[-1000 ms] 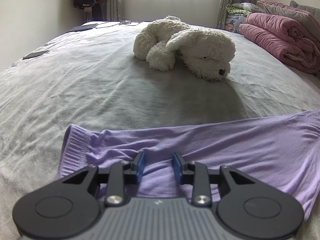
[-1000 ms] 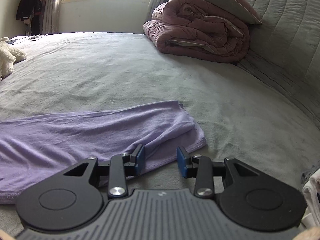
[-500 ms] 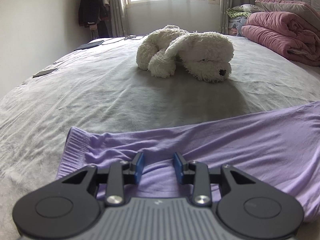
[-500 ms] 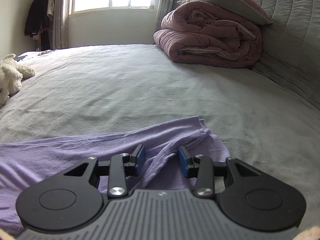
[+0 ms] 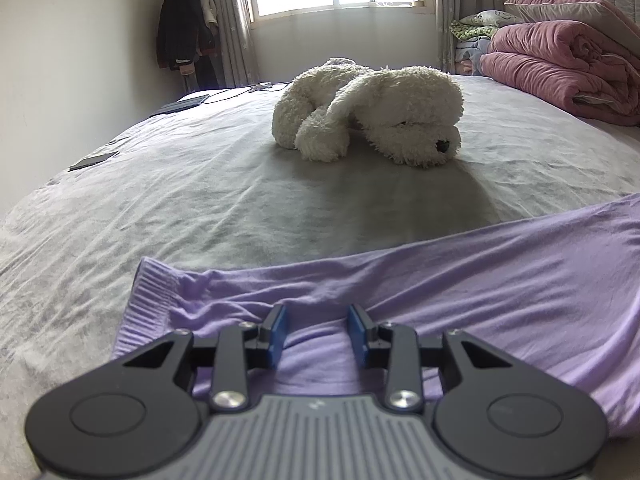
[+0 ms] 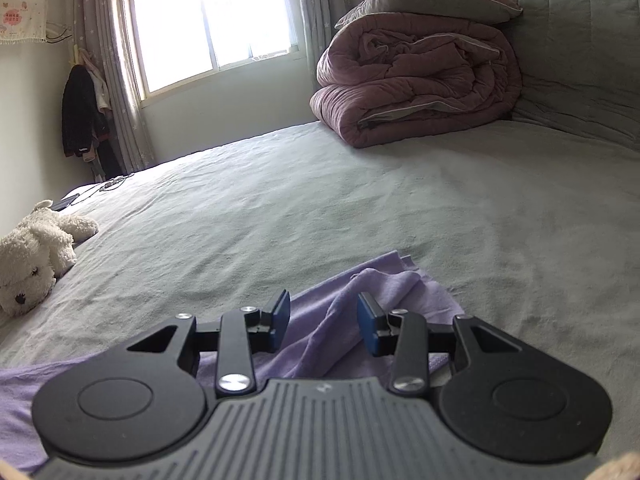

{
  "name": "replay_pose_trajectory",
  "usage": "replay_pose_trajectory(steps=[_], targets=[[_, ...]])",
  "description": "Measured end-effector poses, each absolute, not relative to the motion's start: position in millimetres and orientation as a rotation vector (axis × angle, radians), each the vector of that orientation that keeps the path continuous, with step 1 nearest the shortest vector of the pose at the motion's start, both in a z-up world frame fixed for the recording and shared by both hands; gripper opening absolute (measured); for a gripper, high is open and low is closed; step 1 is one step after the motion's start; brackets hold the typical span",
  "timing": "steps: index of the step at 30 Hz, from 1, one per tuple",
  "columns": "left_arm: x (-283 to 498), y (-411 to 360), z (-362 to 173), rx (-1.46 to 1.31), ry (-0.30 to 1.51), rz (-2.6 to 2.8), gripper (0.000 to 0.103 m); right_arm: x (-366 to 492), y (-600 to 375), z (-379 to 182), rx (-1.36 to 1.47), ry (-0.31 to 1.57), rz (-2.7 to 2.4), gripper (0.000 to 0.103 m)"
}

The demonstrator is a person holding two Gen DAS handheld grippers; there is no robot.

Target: Fold clothes

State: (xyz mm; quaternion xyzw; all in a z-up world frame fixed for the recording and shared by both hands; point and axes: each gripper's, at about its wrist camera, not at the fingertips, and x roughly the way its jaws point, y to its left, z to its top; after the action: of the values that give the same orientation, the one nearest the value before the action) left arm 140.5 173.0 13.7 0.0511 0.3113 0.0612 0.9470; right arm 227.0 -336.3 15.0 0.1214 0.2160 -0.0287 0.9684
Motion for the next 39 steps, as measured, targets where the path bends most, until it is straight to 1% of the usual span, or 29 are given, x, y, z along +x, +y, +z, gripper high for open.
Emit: replay_pose_trajectory(steps=[2,3,4,6,8,16,20,21,23,31,37,39], targets=[[140,173,14,0.103,0.634,0.125,0.035,227,-338,15,0.251,0.441,-0.079,0.036],[140,173,13,0.104,0.633,0.125,0.035,226,-338,15,0.252,0.443,-0.089,0.024],[140,173,13,0.104,0.633,0.125,0.035,226,-339,15,0.252,0.445,-0.099,0.017],[140,173,13,0.105,0.632,0.125,0.035,226,-339,15,0.254,0.450,-0.119,0.014],[140,173,13,0.104,0.633,0.124,0.035,226,-340,15,0.256,0.454,-0.139,0.008],[140,173,13,0.110,0.628,0.125,0.035,214,-358,20,0.281,0.446,-0.248,0.008],[140,172,12,0.116,0.626,0.127,0.035,215,-362,17,0.325,0.437,-0.202,0.008],[140,172,12,0.116,0.626,0.127,0.035,215,-360,18,0.327,0.427,-0.188,0.008],[140,172,13,0.116,0.625,0.127,0.035,216,-356,19,0.328,0.411,-0.155,0.017],[139,171,12,0.124,0.624,0.129,0.035,229,-350,9,0.309,0.486,-0.130,0.018],[139,172,12,0.128,0.622,0.130,0.035,229,-352,8,0.314,0.495,-0.164,0.017],[139,172,12,0.129,0.622,0.130,0.035,229,-352,7,0.309,0.497,-0.169,0.019]])
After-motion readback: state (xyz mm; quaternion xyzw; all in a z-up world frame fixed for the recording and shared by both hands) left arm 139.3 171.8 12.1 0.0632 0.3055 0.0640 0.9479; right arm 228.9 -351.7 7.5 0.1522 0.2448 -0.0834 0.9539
